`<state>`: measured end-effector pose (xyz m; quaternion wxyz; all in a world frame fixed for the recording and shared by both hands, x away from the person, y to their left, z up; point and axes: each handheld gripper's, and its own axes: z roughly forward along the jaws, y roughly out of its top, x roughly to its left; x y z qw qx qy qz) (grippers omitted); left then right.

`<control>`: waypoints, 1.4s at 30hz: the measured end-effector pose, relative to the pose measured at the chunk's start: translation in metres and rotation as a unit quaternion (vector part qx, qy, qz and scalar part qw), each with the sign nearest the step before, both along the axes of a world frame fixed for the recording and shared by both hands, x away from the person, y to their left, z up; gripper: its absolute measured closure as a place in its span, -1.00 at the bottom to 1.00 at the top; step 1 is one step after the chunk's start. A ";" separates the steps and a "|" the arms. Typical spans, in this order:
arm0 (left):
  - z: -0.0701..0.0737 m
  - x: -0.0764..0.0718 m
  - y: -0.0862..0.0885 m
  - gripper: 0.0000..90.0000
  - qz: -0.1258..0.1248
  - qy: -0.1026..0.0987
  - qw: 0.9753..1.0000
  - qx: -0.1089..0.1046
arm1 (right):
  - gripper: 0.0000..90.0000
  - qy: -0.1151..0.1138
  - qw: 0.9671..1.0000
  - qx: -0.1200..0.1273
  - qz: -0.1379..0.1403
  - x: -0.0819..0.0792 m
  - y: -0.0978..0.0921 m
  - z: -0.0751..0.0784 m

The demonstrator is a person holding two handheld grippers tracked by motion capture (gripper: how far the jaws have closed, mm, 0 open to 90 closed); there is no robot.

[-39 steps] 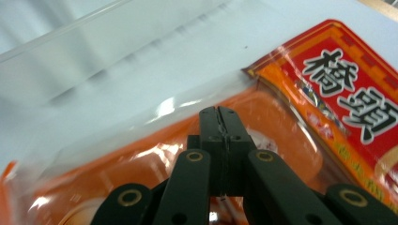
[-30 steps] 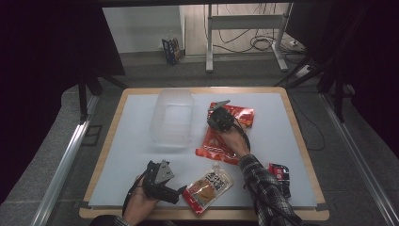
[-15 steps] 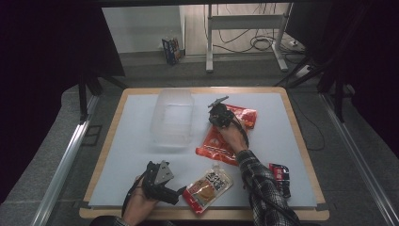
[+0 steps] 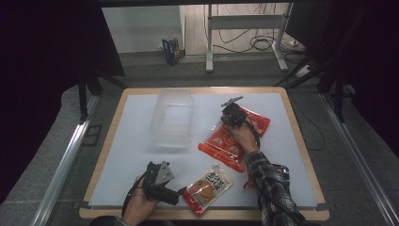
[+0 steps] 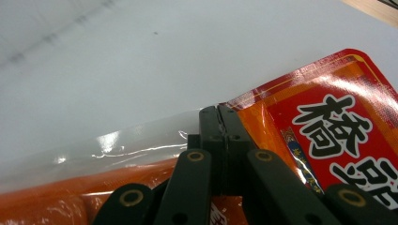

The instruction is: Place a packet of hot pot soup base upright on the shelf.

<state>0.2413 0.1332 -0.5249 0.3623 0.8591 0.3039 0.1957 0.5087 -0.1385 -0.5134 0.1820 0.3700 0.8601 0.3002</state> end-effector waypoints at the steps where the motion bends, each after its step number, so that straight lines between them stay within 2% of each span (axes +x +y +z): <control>1: 0.000 0.000 0.000 -1.00 0.000 0.000 1.000 0.000 | 0.97 0.000 1.000 0.000 0.000 0.000 0.000 0.000; 7: 0.000 0.000 0.000 -1.00 0.000 0.000 1.000 0.000 | 0.97 0.007 1.000 0.009 -0.025 -0.006 -0.024 0.001; 14: 0.000 0.000 -0.001 -1.00 -0.001 0.000 1.000 0.001 | 0.97 0.005 0.999 0.007 -0.038 -0.015 -0.044 0.002; 25: -0.001 0.000 -0.003 -1.00 -0.003 0.002 1.000 0.004 | 0.97 -0.001 0.998 0.003 -0.062 -0.041 -0.081 0.005; 31: -0.002 0.000 -0.004 -1.00 -0.005 0.002 1.000 0.006 | 0.97 -0.006 0.997 0.008 -0.074 -0.053 -0.096 0.005; 35: -0.002 -0.001 -0.005 -1.00 -0.005 0.001 1.000 0.007 | 0.96 -0.011 0.998 0.008 -0.069 -0.055 -0.096 0.006; 36: -0.002 0.000 -0.005 -1.00 -0.005 0.001 1.000 0.007 | 0.91 -0.015 0.998 0.007 -0.065 -0.056 -0.096 0.007; 37: -0.002 0.000 -0.004 -1.00 -0.004 0.001 1.000 0.005 | 0.75 -0.016 0.998 0.008 -0.058 -0.057 -0.096 0.010; 38: -0.002 0.000 -0.004 -1.00 -0.004 0.001 1.000 0.005 | 0.75 -0.016 0.998 0.008 -0.058 -0.057 -0.096 0.010; 40: -0.002 0.000 -0.004 -1.00 -0.004 0.001 1.000 0.004 | 0.62 -0.019 0.998 0.007 -0.055 -0.059 -0.096 0.013; 42: -0.001 0.000 -0.004 -1.00 -0.003 -0.001 1.000 0.003 | 0.39 -0.014 0.999 0.004 -0.051 -0.062 -0.096 0.015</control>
